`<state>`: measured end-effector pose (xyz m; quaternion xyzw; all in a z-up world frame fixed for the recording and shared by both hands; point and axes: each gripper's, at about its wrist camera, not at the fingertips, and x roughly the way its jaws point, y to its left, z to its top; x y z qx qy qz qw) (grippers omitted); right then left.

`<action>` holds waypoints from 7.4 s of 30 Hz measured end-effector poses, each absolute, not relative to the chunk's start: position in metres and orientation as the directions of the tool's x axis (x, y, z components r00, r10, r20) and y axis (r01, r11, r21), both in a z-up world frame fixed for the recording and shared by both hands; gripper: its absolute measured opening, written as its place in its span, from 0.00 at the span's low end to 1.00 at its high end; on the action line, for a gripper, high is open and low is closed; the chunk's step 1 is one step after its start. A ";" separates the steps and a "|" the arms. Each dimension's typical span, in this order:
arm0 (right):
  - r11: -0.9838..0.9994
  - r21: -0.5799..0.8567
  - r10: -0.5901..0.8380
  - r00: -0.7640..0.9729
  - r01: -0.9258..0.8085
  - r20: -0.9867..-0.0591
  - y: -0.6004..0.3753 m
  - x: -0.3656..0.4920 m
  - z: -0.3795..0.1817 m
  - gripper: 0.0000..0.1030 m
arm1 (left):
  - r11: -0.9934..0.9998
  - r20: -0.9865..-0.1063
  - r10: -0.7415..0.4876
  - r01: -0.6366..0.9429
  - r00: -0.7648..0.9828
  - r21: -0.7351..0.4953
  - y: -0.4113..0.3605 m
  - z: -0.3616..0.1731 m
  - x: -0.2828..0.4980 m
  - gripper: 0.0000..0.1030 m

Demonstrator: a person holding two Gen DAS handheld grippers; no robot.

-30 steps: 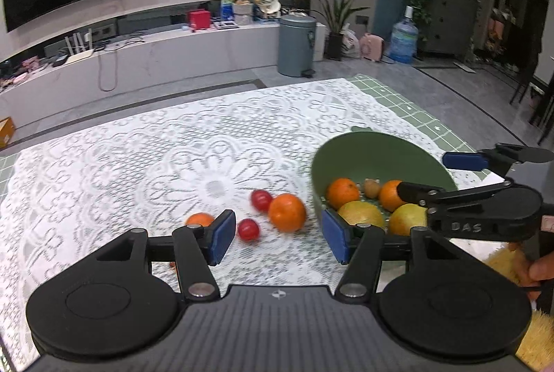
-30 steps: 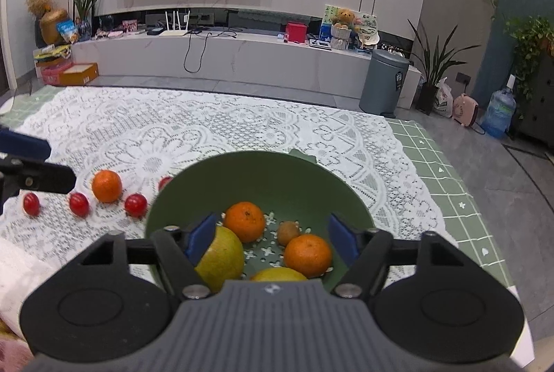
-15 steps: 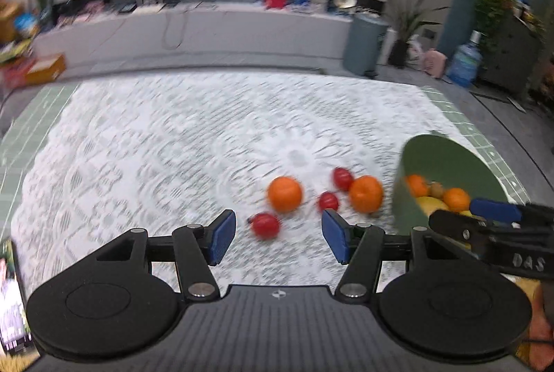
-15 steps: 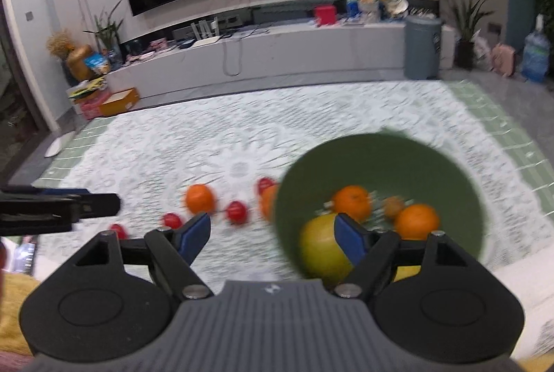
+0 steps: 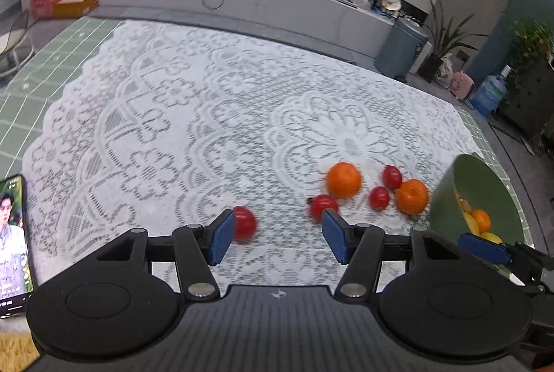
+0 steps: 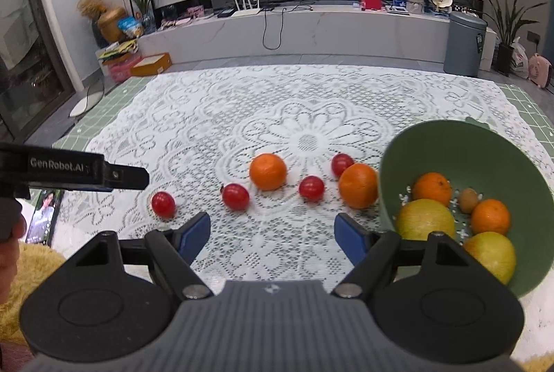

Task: Organize fruits
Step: 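Move both tools back over the red tomatoes on the lace cloth, then grasp a red tomato with the left tool while the right tool grasps another tomato, then carry both red tomatoes over the green colander, then lower the tomatoes into the colander and open both tools, then move both tools away from the colander toward the oranges on the lace cloth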

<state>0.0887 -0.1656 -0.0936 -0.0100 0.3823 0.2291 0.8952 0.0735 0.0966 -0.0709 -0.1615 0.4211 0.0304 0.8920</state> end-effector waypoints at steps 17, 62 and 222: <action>0.877 0.113 0.386 0.544 -0.468 -0.745 -0.129 0.108 -0.121 0.67 | 0.912 -0.819 -0.131 -0.257 0.558 -0.321 0.121 -0.113 0.096 0.62; 0.850 0.062 0.354 0.480 -0.523 -0.803 -0.061 0.167 -0.161 0.27 | 0.922 -0.818 -0.149 -0.222 0.556 -0.318 0.124 -0.139 0.116 0.32; 0.947 0.009 0.243 0.695 -0.321 -0.676 -0.221 0.105 -0.090 0.77 | 0.973 -0.667 -0.222 0.117 0.712 -0.199 0.002 -0.049 0.107 0.57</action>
